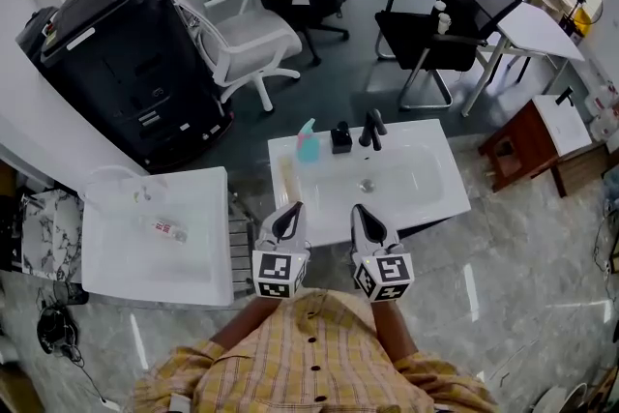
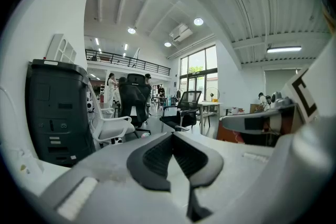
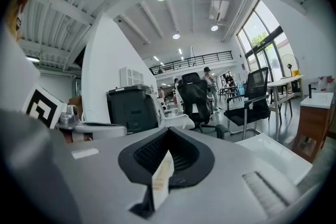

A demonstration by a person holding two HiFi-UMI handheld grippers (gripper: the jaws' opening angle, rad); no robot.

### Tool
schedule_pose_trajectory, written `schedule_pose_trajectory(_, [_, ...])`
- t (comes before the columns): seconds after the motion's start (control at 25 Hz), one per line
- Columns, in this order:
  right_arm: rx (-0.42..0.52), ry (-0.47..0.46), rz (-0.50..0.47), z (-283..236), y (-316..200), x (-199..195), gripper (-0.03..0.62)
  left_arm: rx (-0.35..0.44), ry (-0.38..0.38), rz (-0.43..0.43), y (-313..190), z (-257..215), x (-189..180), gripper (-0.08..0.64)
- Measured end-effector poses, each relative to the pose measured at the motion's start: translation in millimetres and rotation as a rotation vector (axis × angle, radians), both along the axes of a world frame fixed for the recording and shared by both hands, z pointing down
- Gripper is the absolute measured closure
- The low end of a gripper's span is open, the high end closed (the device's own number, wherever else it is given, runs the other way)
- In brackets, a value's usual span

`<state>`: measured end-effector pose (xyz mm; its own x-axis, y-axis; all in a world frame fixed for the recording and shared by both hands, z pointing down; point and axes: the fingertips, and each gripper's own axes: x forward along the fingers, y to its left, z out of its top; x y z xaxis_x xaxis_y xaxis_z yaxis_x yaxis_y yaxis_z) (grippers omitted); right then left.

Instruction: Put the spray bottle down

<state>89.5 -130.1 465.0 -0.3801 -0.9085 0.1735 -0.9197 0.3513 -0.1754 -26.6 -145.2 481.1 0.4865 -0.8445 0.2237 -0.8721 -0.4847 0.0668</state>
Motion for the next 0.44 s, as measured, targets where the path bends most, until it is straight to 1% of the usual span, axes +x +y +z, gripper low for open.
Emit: schedule_pose_trajectory(0.44, [-0.002, -0.001, -0.01, 1.7, -8.0, 0.5, 0.592, -0.008, -0.005, 0.001, -5.7, 1.9, 1.3, 0.561])
